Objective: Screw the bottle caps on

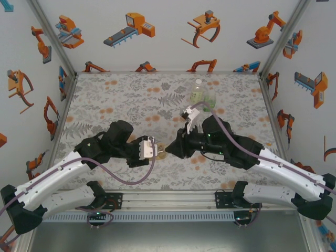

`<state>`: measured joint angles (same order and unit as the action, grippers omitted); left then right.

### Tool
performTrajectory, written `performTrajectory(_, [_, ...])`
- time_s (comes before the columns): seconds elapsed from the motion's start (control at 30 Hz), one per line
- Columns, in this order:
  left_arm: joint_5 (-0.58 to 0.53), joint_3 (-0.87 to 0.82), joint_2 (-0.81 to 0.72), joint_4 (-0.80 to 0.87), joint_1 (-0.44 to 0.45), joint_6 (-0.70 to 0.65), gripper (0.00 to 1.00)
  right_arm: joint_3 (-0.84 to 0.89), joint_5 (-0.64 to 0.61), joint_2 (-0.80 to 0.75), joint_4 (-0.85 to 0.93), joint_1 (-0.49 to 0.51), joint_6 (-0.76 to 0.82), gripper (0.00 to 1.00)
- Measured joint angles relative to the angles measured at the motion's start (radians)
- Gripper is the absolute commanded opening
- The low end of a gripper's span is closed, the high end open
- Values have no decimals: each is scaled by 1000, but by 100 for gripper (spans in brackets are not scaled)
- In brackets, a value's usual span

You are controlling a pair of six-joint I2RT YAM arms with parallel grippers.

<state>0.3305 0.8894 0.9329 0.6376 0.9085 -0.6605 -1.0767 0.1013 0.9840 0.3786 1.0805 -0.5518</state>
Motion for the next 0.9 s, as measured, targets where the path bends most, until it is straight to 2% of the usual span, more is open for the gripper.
performTrajectory(0.13, [-79,-2,8,-13,0,0,0,32,-127,3,8,-2,-365,0])
performTrajectory(0.2, [-108,-2,19,-25,1,0,0,32,-175,6,28,-3,-475,0])
performTrajectory(0.37, [-143,-2,26,-62,2,0,0,32,-243,6,34,-3,-603,0])
performTrajectory(0.4, [-147,-2,26,-65,2,0,0,32,-248,6,31,-3,-604,6])
performTrajectory(0.5, [-150,-2,26,-71,2,0,0,32,-246,6,13,-3,-550,30])
performTrajectory(0.6, [-142,-2,26,-77,2,-1,0,26,-230,5,4,-3,-436,45])
performTrajectory(0.77, [-79,-2,26,-77,2,-2,0,-6,-170,-18,-6,-3,-142,52])
performTrajectory(0.9, [-18,-2,26,-75,2,-5,0,-14,-60,-66,-19,-3,154,53])
